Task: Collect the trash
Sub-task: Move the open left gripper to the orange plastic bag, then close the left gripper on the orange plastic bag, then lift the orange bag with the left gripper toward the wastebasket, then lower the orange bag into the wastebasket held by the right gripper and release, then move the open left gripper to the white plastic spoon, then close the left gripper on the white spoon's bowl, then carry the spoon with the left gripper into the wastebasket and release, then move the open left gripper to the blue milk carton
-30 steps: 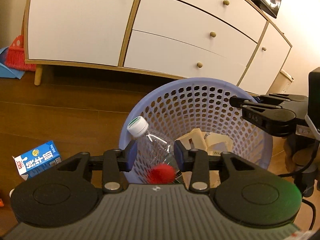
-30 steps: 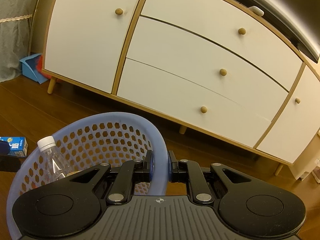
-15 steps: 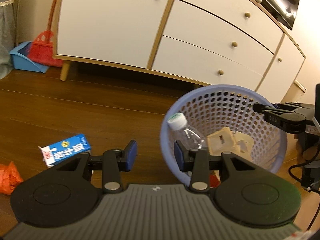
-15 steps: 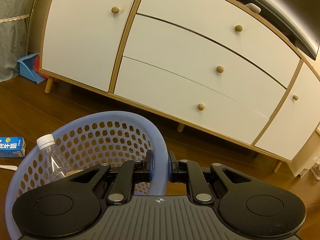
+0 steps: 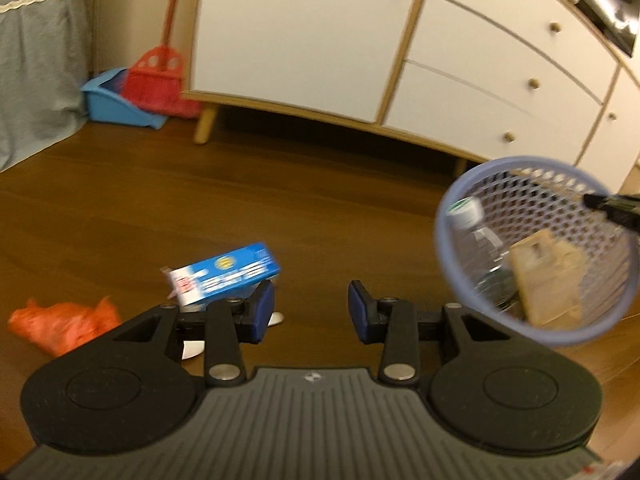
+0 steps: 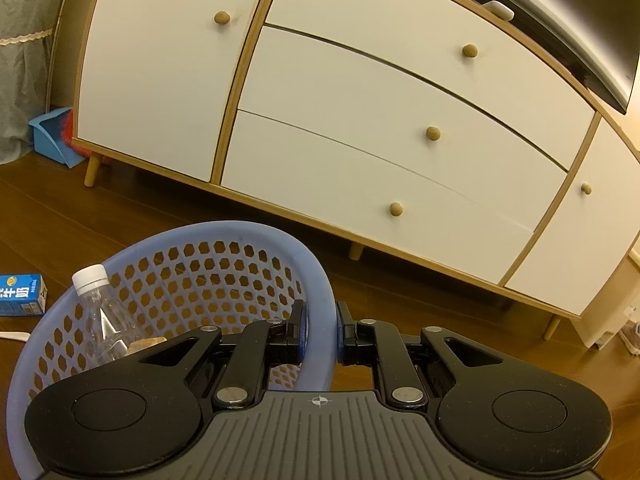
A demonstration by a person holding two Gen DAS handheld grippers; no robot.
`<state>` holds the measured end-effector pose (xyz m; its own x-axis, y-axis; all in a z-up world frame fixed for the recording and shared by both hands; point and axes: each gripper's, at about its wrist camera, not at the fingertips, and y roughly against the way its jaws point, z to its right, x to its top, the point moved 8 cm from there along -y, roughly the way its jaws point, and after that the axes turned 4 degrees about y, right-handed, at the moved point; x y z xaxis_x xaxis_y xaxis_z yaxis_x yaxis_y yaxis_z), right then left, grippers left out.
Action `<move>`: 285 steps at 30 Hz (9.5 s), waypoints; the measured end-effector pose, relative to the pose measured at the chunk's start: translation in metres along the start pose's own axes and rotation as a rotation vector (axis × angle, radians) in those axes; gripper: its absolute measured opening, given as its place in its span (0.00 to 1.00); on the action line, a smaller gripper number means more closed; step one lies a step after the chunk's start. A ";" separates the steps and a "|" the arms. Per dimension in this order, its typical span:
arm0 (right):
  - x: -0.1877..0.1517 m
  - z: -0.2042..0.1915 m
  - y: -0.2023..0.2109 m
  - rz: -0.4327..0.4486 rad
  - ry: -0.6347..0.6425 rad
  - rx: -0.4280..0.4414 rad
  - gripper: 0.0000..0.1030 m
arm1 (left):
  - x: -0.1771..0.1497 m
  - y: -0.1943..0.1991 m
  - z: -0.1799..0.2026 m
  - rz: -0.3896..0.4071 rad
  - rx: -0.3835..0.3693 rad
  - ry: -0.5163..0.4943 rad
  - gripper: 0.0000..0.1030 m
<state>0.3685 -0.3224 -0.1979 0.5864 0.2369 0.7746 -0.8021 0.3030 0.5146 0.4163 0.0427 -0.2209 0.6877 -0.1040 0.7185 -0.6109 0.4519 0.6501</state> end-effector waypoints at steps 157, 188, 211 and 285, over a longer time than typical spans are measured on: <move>-0.035 0.012 0.027 -0.101 -0.126 -0.054 0.10 | -0.057 -0.009 -0.069 -0.106 0.035 -0.072 0.36; -0.037 0.004 0.028 -0.112 -0.077 -0.087 0.11 | -0.065 -0.103 -0.160 -0.227 0.082 0.206 0.27; -0.036 0.007 0.030 -0.097 -0.072 -0.078 0.11 | -0.056 -0.074 -0.161 -0.168 0.046 0.365 0.00; -0.043 0.015 0.024 -0.115 -0.151 -0.070 0.11 | 0.027 -0.024 0.100 -0.103 -0.417 0.210 0.24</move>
<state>0.3221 -0.3390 -0.2133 0.6456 0.0575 0.7615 -0.7181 0.3850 0.5798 0.4099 -0.0593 -0.1925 0.8271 -0.0057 0.5620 -0.3549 0.7701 0.5301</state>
